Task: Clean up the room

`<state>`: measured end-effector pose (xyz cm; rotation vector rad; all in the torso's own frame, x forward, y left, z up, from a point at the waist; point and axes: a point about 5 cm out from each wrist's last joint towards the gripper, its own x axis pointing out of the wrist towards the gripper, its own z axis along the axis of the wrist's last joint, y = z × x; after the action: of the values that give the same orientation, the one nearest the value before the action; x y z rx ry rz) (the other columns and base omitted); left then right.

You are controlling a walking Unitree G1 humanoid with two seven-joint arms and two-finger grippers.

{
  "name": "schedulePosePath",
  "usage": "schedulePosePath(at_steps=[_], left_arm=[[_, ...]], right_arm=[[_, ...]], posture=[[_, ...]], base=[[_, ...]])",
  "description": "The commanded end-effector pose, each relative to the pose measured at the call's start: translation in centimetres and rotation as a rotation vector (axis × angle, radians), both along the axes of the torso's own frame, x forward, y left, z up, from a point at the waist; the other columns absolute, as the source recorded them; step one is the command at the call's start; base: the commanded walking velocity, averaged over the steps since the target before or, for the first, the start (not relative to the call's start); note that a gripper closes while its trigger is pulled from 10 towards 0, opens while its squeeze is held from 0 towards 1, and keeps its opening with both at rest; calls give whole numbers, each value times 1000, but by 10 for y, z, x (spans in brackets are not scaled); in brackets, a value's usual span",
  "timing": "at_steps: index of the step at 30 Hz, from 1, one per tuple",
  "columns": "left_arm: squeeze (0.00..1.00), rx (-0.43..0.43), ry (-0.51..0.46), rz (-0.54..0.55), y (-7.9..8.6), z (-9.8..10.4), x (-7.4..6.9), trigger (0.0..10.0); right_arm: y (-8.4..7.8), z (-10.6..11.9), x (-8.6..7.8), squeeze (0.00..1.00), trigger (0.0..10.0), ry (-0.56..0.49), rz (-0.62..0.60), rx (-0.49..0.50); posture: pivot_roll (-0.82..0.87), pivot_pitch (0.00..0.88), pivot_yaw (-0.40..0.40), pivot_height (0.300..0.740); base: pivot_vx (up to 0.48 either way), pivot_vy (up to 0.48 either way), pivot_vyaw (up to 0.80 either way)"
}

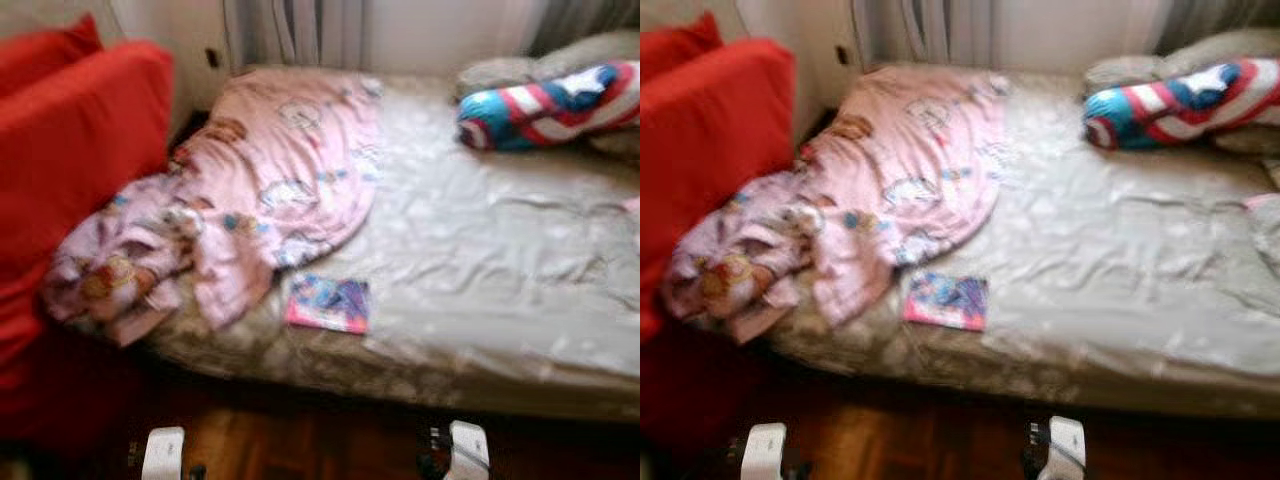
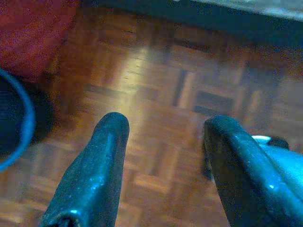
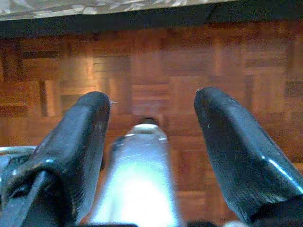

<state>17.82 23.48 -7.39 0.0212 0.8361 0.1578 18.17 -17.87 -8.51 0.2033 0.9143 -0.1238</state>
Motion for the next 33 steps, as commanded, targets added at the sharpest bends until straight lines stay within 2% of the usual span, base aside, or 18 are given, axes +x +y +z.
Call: schedulePosePath(at_steps=[1, 25, 30, 33], left_arm=[[0, -15, 19, 11, -4, -4, -6, 10000], [0, -33, -13, 23, -3, -2, -3, 10000], [0, -29, -20, 19, -2, -1, -1, 10000], [0, -30, -25, 16, -4, 0, -1, 10000]], right_arm=[[-5, -4, -10, 0, 10000, 33, -12, -11], [-3, -3, -8, 0, 10000, 18, 5, -6], [0, -2, -5, 0, 10000, 0, 26, -3], [1, -1, -4, 0, 10000, -13, 28, 2]], posture=[[45, 140, 1, 740], [45, 138, -1, 740], [46, 138, 0, 740], [46, 138, 0, 740]], base=[[0, 480, 0], [0, 0, 0], [287, 0, 0], [326, 0, 696]])
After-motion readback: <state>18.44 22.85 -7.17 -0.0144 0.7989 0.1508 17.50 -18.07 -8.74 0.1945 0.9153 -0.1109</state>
